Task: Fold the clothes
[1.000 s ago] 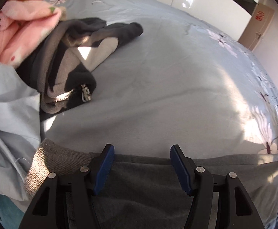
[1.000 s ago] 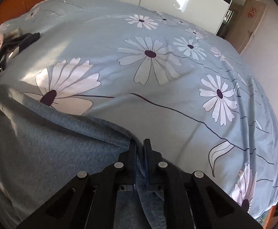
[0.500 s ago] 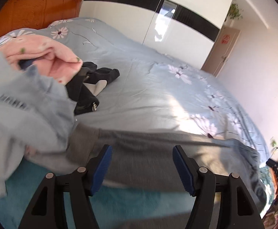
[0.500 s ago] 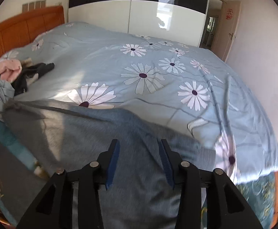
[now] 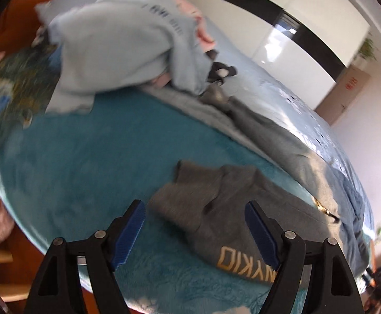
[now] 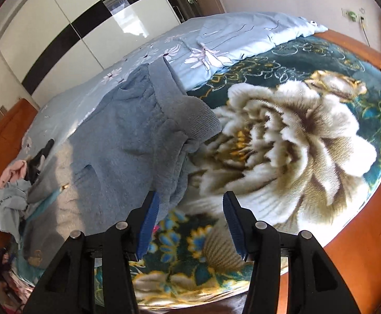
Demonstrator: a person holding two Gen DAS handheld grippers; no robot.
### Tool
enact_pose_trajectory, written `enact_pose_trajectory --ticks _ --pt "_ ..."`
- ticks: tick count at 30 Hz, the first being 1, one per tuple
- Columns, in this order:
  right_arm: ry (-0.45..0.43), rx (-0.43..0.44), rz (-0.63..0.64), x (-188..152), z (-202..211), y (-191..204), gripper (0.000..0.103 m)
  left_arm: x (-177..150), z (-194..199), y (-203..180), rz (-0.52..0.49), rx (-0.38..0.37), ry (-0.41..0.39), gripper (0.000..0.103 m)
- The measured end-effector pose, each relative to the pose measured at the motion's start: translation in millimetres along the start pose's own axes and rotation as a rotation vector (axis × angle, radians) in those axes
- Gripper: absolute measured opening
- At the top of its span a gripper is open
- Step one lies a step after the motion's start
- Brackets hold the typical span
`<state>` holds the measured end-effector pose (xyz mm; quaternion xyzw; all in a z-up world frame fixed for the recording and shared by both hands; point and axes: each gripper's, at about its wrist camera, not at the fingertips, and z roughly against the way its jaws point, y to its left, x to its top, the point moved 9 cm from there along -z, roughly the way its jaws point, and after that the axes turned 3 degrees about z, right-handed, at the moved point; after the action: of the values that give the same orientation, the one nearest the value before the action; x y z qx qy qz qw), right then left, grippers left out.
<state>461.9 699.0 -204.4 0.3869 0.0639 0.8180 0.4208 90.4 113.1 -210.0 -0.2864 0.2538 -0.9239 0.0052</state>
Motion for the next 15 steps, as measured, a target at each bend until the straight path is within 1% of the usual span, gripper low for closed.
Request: enact_pose_trajectory --ticks 2,4,5,8,9,10,11,12,13,14,15 --pt "-0.004 0.063 -0.042 0.8 -5.8 3.8 0.052 -11.7 -7.1 4.4 0.057 -0.033 0.040 0.082" --pt "0.001 0.097 -0.064 1.8 -14.8 7.8 0.052 -20.6 -14.6 2.5 0.090 -0.088 0.073 0.082" --pt "0.006 0.104 -0.067 0.7 -18.3 9.0 0.052 -23.4 -18.3 1.0 0.101 -0.104 0.082 0.082" --pt "0.020 0.122 -0.094 -2.2 -28.8 9.7 0.052 -29.4 -26.1 2.0 0.160 -0.125 0.077 0.080" --pt "0.020 0.140 -0.110 -2.7 -30.7 10.6 0.052 -28.7 -25.0 2.2 0.174 -0.129 0.060 0.077" --pt "0.020 0.161 -0.124 -3.1 -32.0 11.9 0.052 -28.6 -23.3 1.0 0.180 -0.141 0.050 0.071" --pt "0.019 0.183 -0.138 -3.5 -33.4 13.2 0.052 -29.2 -23.2 -1.0 0.183 -0.158 0.057 0.051" --pt "0.019 0.197 -0.142 -3.5 -33.9 14.6 0.052 -30.4 -25.0 -1.6 0.186 -0.157 0.074 0.030" --pt "0.018 0.209 -0.141 -3.4 -34.2 16.1 0.051 -30.7 -26.5 -0.3 0.191 -0.149 0.087 0.019" --pt "0.020 0.213 -0.140 -3.5 -34.3 16.8 0.042 -29.7 -26.2 0.7 0.199 -0.151 0.088 0.009" --pt "0.022 0.215 -0.138 -3.7 -34.4 17.3 0.023 -28.9 -25.0 1.0 0.210 -0.165 0.089 0.009"
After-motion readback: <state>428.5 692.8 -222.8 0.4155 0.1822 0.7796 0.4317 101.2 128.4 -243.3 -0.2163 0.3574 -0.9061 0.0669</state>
